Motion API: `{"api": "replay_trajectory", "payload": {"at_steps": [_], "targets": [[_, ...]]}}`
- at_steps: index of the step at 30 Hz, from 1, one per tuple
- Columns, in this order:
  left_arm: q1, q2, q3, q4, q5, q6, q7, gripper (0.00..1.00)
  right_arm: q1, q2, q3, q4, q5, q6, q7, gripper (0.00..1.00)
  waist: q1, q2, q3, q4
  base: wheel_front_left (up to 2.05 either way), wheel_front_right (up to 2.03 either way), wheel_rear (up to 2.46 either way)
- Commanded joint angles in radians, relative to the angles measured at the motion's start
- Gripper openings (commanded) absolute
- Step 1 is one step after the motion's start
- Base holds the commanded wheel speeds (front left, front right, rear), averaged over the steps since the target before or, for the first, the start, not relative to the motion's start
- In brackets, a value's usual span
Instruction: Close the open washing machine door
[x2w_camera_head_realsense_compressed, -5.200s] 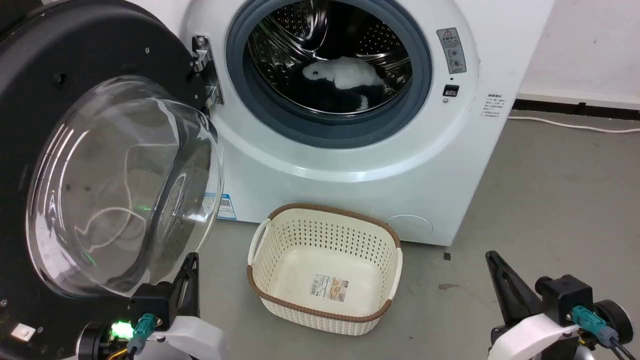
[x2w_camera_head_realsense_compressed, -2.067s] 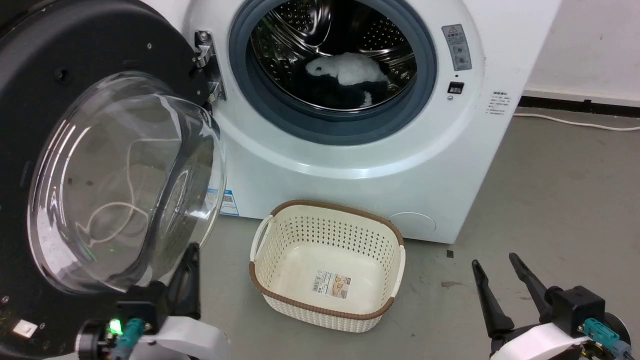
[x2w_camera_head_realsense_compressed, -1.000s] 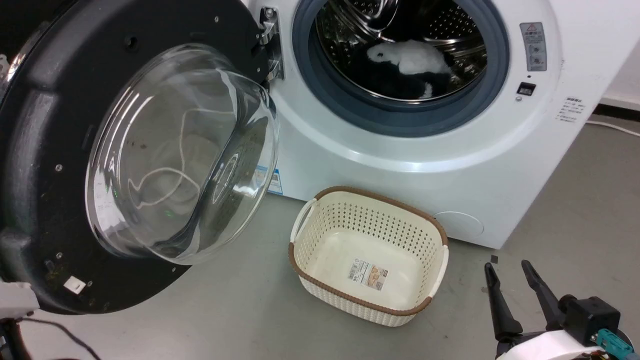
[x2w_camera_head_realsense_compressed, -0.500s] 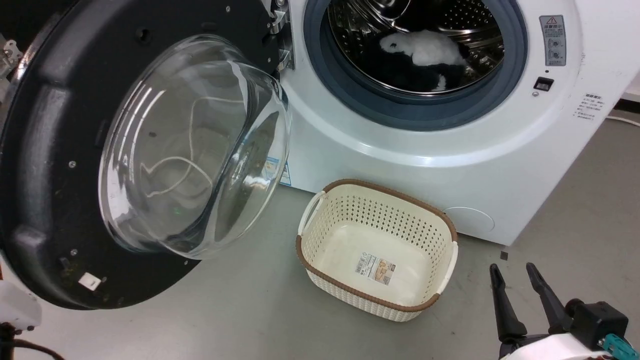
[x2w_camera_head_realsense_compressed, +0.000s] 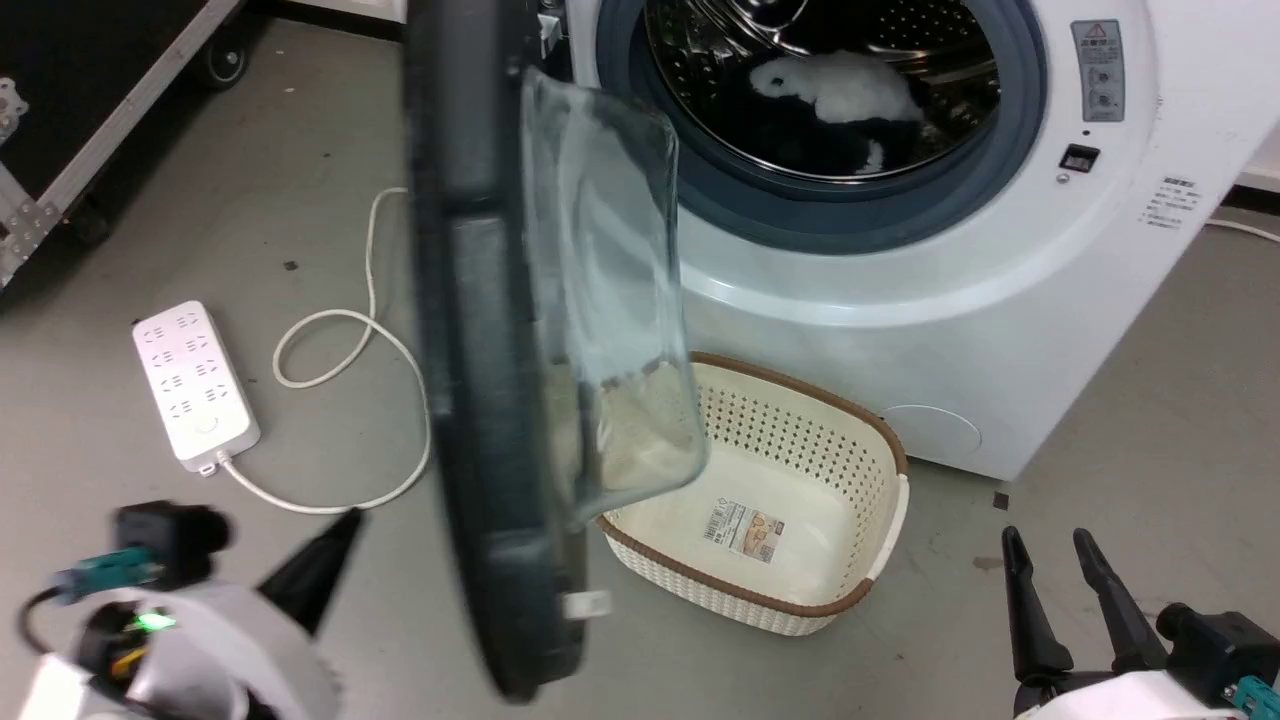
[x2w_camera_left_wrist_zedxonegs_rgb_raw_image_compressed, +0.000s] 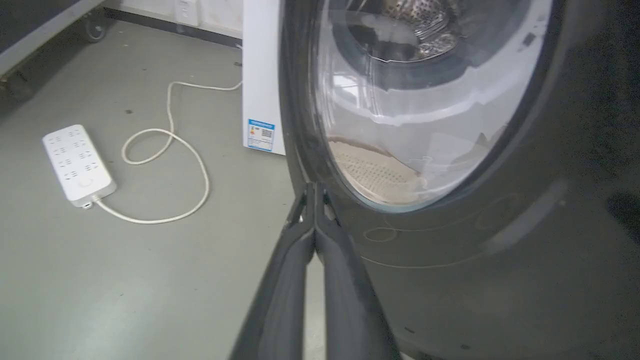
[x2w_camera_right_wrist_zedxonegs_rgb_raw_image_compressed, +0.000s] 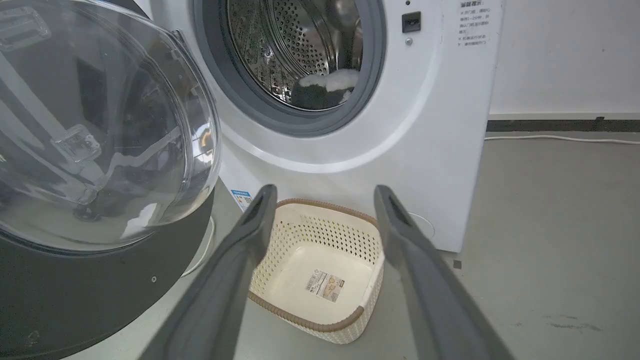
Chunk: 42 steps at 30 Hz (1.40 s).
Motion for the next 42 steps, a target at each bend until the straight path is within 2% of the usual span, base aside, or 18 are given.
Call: {"api": "replay_trajectory", "payload": {"at_steps": [1, 6, 11, 17, 23, 29, 30, 31, 33, 38, 42], "targets": [[-0.023, 0.008, -0.026, -0.013, -0.022, -0.006, 0.003, 0.0, 0.002, -0.001, -0.005, 0.005, 0.011, 0.001, -0.01, 1.0, 0.0, 0.0, 0.002, -0.006, 0.0, 0.0, 0.0], [-0.097, -0.011, -0.153, -0.02, -0.05, -0.012, 0.008, 0.0, -0.002, -0.001, -0.006, 0.008, 0.025, 0.001, -0.021, 1.0, 0.0, 0.0, 0.011, -0.043, 0.0, 0.0, 0.0], [-0.192, -0.031, -0.262, 0.013, -0.084, -0.017, 0.003, 0.0, -0.009, -0.001, 0.009, 0.003, 0.041, 0.001, -0.031, 1.0, 0.0, 0.0, 0.03, -0.112, 0.0, 0.0, 0.0], [-0.308, -0.052, -0.362, 0.078, -0.12, -0.024, -0.011, 0.0, -0.022, -0.001, 0.041, -0.006, 0.07, 0.001, -0.044, 1.0, 0.0, 0.0, 0.065, -0.229, 0.0, 0.0, 0.0], [-0.432, -0.047, -0.438, 0.153, -0.151, -0.03, -0.02, 0.0, -0.042, -0.001, 0.081, -0.019, 0.105, 0.001, -0.056, 1.0, 0.0, 0.0, 0.108, -0.356, 0.0, 0.0, 0.0], [-0.573, -0.041, -0.482, 0.268, -0.144, -0.036, -0.029, 0.0, -0.068, -0.001, 0.124, -0.032, 0.144, 0.001, -0.069, 1.0, 0.0, 0.0, 0.155, -0.469, 0.0, 0.0, 0.0], [-0.573, -0.041, -0.482, 0.268, -0.144, -0.036, -0.029, 0.0, -0.068, -0.001, 0.124, -0.032, 0.144, 0.001, -0.069, 1.0, 0.0, 0.0, 0.155, -0.469, 0.0, 0.0, 0.0], [-0.624, -0.043, -0.491, 0.31, -0.134, -0.035, -0.036, 0.0, -0.075, -0.001, 0.14, -0.037, 0.156, 0.001, -0.073, 1.0, 0.0, 0.0, 0.169, -0.502, 0.0, 0.0, 0.0], [-0.663, -0.055, -0.488, 0.348, -0.114, -0.029, -0.053, 0.0, -0.08, -0.001, 0.15, -0.04, 0.161, 0.001, -0.073, 1.0, 0.0, 0.0, 0.176, -0.524, 0.0, 0.0, 0.0], [-0.735, -0.084, -0.479, 0.421, -0.077, -0.021, -0.106, 0.0, -0.083, -0.001, 0.153, -0.048, 0.166, 0.001, -0.073, 1.0, 0.0, 0.0, 0.184, -0.538, 0.0, 0.0, 0.0], [-0.798, -0.12, -0.47, 0.482, -0.054, -0.02, -0.168, 0.0, -0.077, -0.001, 0.145, -0.049, 0.162, 0.001, -0.073, 1.0, 0.0, 0.0, 0.178, -0.524, 0.0, 0.0, 0.0]]}}
